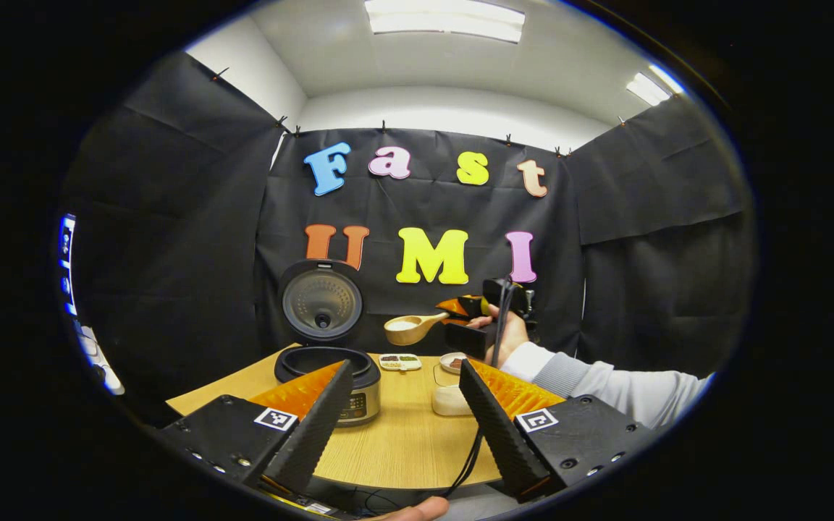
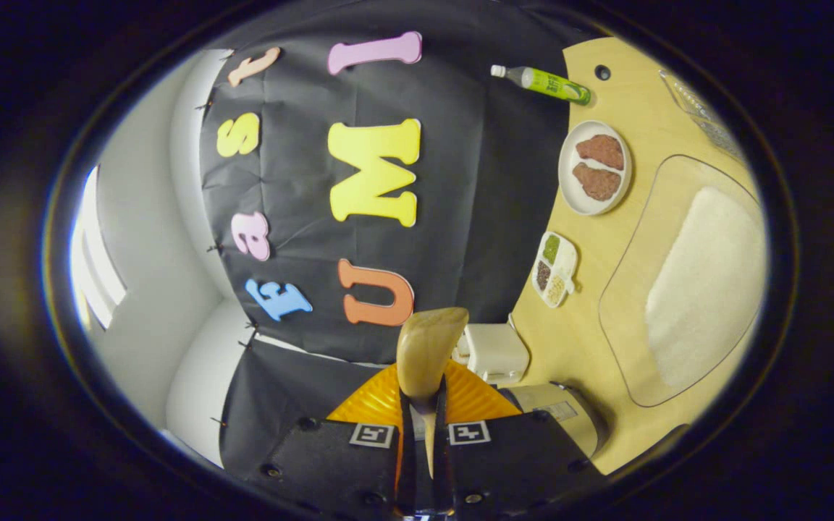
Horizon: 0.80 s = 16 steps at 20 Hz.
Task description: Close the left gripper, press the button to open the rice cooker; take a wooden spoon from the chopstick holder with the right hand, scoop a spoonful of rice and pour it into the rice cooker, then put the wooden spoon back into the chopstick holder.
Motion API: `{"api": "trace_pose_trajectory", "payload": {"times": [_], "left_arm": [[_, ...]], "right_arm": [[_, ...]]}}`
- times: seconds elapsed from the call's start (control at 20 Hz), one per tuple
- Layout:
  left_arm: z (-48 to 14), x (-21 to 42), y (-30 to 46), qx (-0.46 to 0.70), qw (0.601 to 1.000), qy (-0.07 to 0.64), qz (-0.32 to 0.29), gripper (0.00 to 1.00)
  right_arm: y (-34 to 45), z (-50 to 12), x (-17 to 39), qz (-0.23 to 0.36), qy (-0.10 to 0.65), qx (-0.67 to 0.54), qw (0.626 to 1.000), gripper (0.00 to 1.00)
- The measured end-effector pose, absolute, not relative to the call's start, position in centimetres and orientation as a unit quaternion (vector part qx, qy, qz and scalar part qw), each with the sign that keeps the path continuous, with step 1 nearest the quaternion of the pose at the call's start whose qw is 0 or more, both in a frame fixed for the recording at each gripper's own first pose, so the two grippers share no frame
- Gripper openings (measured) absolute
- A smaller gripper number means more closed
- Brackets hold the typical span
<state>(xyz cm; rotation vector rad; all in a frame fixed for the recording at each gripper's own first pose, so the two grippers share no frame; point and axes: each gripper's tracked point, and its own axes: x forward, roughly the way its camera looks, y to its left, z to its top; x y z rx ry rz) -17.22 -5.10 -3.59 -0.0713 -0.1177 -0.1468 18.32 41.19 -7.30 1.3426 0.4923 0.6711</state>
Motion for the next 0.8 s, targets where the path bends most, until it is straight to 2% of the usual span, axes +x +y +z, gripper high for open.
{"api": "trace_pose_trajectory", "payload": {"times": [0.25,0.55,0.8], "left_arm": [[-3.1,-17.7,-5.4,-0.026,0.995,-0.065,-0.066,0.94],[-3.3,-18.0,-8.3,0.004,0.992,-0.068,-0.104,0.94],[-3.9,-17.1,-6.9,0.015,0.995,-0.057,-0.080,0.96]], "right_arm": [[46.5,-5.9,17.1,0.315,0.219,0.531,0.755,0.14],[52.4,-4.8,15.6,0.342,0.200,0.423,0.815,0.14],[55.7,-5.3,14.9,0.357,0.176,0.326,0.857,0.14]]}}
